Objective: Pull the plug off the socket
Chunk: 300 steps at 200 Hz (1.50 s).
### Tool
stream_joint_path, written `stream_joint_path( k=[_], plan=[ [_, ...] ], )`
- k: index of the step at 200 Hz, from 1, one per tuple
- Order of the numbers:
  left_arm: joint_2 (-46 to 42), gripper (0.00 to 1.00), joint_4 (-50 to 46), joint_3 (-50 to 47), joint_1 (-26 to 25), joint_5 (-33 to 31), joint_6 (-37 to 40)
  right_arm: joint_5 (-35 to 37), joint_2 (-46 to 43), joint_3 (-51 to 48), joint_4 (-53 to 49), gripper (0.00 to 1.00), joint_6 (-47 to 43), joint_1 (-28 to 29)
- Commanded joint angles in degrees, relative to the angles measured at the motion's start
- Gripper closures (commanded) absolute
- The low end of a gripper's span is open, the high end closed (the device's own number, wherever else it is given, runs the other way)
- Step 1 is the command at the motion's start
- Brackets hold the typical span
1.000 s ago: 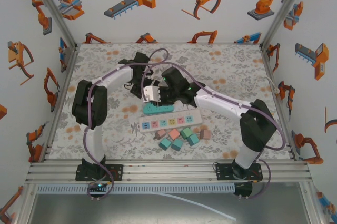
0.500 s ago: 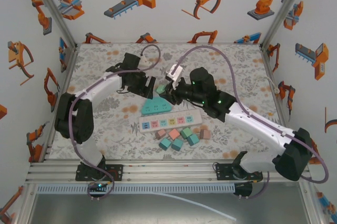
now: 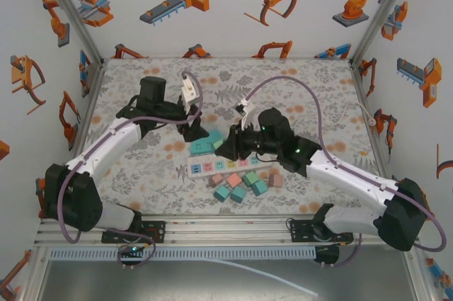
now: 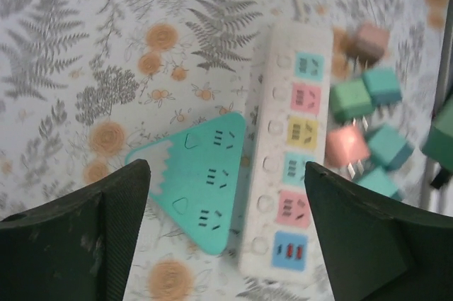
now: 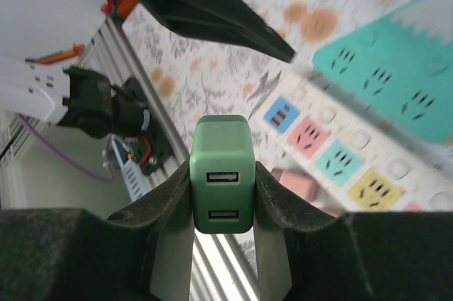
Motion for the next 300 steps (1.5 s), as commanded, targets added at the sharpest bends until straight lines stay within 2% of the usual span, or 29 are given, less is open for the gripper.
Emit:
stream_joint_path(
  k=[1,6,17,48,79,133,167,246,300],
  plan=[
    [-5.6,0.14,-9.78,-5.15,1.6,9.03,32.04,-2.97,1.72,-1.48,1.08,0.87,2.81,2.35],
    [-6.58,0.14,-9.65,-6.4,1.96,8.9,34.75,-3.17,2.35,-1.75,1.58,0.87,2.45,2.9],
    [-7.48,0.14,-9.32,-7.36,3.0,8.43,35.46,-3.18,3.81,-2.34,2.96,0.87,1.18,4.39],
    [-5.11,0.14,-21.53,-2.49,7.51,9.84,43.51,-2.08,10.27,-2.99,8.55,0.87,-0.66,8.21],
    [-2.38,0.15,-31.08,1.32,10.3,9.42,49.15,-1.88,17.83,-1.36,9.55,0.87,-1.99,10.71],
    [-1.99,0.14,-31.34,1.53,14.62,8.59,49.07,-1.88,26.71,2.34,8.78,0.82,-3.43,13.1],
    [-1.26,0.14,-31.32,1.66,15.11,8.85,48.93,-2.54,30.92,6.2,5.39,0.79,-3.72,13.25],
    [-0.57,0.14,-30.88,1.73,15.27,9.47,48.98,-3.82,34.57,7.54,4.1,0.68,-3.3,13.26],
    [-0.8,0.14,-30.38,1.51,15.33,9.21,48.98,-1.68,34.78,8.23,2.34,0.59,-3.19,13.27]
  ],
)
